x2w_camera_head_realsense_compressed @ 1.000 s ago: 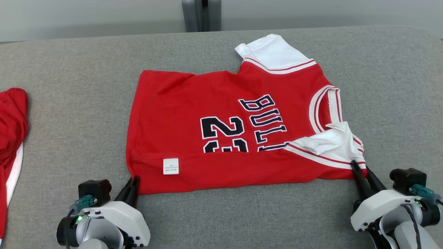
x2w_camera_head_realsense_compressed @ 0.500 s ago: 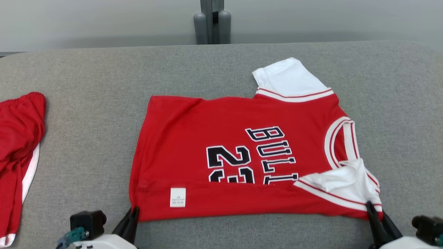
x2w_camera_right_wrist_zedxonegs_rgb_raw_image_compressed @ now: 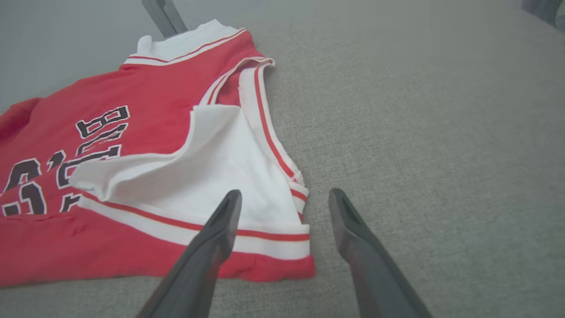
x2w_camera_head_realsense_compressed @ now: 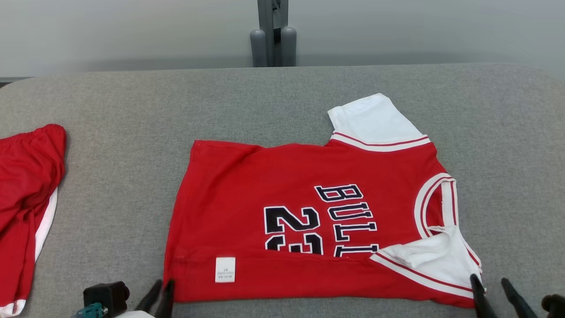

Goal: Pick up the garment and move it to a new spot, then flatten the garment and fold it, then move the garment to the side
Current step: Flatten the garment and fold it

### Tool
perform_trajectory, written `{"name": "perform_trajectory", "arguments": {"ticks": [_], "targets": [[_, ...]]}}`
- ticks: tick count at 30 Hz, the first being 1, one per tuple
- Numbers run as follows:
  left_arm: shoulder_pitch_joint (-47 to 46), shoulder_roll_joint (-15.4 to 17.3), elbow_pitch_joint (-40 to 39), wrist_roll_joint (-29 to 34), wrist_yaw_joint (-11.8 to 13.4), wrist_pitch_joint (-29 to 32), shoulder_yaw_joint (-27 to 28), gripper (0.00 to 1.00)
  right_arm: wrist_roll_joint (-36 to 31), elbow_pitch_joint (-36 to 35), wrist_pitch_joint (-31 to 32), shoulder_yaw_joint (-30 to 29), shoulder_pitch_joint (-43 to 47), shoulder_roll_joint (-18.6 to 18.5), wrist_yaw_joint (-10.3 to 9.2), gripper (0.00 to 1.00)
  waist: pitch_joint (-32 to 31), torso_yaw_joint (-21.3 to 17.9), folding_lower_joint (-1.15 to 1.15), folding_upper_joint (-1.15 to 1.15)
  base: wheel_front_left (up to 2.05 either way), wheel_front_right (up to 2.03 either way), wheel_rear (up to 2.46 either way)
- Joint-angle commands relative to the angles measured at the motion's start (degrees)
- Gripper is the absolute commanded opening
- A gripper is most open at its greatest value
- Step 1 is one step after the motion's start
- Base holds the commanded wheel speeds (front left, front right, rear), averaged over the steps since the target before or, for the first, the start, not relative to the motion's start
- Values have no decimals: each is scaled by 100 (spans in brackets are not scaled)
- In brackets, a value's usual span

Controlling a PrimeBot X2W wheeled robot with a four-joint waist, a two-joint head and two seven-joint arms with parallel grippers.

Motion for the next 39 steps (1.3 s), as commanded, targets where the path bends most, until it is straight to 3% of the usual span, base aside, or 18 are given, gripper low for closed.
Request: {"name": "perform_trajectory", "arguments": {"ticks": [1, 8, 17, 27, 32, 39], "targets": [[-107, 5, 18, -5, -16, -71, 59, 100, -42, -51, -47, -79, -9, -21, 2, 100, -24, -17, 0, 0, 0, 0, 0], [-485, 13, -41, 238, 93, -661, 356, 100, -339, -687, -315, -471, -408, -20, 2, 100, -76, -122, 0, 0, 0, 0, 0], [-1546, -156, 196, 784, 17, -1534, 334, 100, -903, -1419, -504, -308, -1099, -16, 2, 100, -128, -139, 0, 0, 0, 0, 0], [-1779, -308, 828, 1043, -57, -2146, 241, 100, -1171, -1139, -535, 157, -1237, -20, 2, 100, -122, -208, 0, 0, 0, 0, 0], [-1534, -317, 814, 1177, -24, -2325, 260, 100, -1202, -923, -585, 201, -1191, -33, 2, 100, -111, -218, 0, 0, 0, 0, 0], [-1415, -468, 868, 1189, -171, -2405, 349, 100, -1177, -725, -624, 178, -1158, -33, 2, 100, -143, -154, 0, 0, 0, 0, 0]]}}
